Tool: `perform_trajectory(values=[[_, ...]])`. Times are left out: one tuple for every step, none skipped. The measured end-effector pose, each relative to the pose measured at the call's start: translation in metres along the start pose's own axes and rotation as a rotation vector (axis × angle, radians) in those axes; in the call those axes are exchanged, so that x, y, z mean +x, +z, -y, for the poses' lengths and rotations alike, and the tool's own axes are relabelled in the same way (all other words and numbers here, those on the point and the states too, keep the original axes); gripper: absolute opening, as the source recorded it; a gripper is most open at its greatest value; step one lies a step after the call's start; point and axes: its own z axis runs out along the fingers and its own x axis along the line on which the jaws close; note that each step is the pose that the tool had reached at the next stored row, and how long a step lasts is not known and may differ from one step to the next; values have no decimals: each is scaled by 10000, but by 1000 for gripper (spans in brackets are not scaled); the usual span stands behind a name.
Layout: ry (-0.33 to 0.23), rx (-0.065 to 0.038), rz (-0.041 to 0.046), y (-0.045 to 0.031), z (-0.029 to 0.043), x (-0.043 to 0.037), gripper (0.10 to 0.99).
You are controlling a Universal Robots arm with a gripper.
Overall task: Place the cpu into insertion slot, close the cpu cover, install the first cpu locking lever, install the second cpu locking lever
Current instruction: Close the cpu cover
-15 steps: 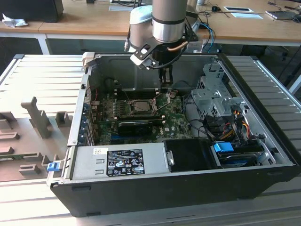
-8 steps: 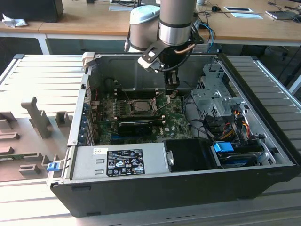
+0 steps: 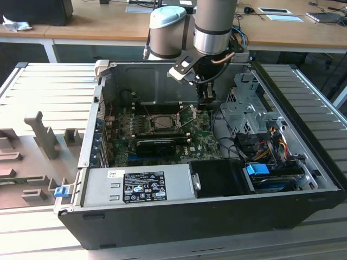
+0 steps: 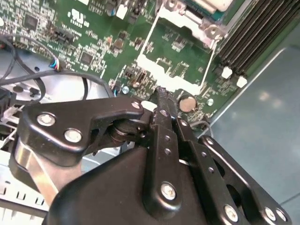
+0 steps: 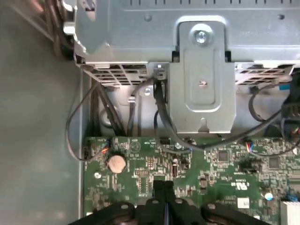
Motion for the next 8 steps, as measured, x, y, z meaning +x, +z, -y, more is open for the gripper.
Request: perform_trajectory(values=[[-3, 2, 0, 32, -8, 0, 106], [-8, 4, -1, 64, -17, 0, 106], [-8, 19, 0, 80, -16, -1, 106], [-9, 58, -3, 79, -8, -1, 106], [-10, 140, -7, 79, -2, -1, 106], [-7, 215, -6, 76, 1, -1, 106], [-5, 295, -8, 70, 4, -1, 106], [-2, 422, -11, 58, 17, -1, 106]])
